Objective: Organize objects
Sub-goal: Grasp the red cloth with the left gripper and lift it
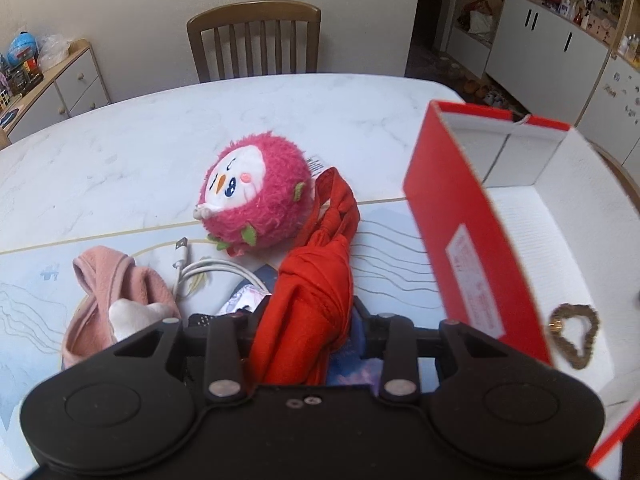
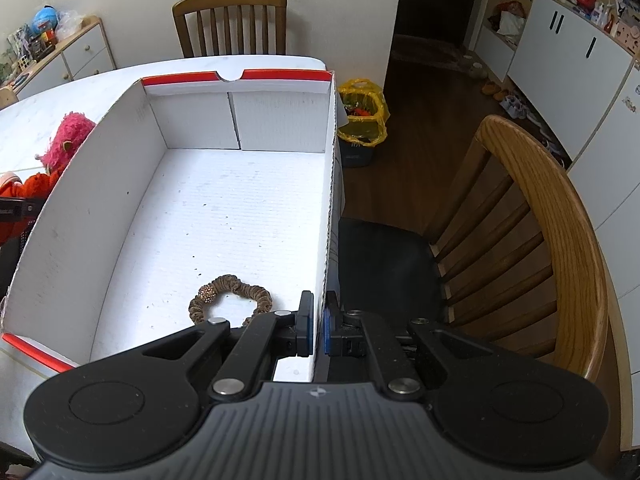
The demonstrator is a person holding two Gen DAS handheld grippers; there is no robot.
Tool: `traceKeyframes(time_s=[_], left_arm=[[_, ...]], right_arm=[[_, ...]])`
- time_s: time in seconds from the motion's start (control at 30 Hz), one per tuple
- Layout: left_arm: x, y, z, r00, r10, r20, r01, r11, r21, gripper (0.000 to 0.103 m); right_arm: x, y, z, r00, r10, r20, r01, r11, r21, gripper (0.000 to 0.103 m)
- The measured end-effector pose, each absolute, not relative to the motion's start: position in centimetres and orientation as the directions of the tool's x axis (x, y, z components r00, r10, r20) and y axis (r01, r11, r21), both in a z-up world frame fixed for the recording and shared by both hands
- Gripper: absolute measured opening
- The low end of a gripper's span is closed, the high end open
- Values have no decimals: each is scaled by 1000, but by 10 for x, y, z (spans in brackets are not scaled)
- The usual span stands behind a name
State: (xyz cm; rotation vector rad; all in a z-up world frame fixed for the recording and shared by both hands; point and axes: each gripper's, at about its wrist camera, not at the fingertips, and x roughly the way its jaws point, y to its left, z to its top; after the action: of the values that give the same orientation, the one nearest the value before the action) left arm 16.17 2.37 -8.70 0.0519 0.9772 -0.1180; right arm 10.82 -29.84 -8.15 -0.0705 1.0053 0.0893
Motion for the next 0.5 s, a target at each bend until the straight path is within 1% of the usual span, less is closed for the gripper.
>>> traceKeyframes(time_s=[0.37, 0.5], left_arm=[[138, 1, -37, 603, -143, -785, 158, 986, -58, 35], [136, -17, -24, 610, -185, -770, 202, 977, -75, 35]], right_arm=[[105, -297, -78, 548, 40, -835, -115, 993, -27, 4], [105, -298, -78, 548, 41, -835, -116, 993, -27, 4]])
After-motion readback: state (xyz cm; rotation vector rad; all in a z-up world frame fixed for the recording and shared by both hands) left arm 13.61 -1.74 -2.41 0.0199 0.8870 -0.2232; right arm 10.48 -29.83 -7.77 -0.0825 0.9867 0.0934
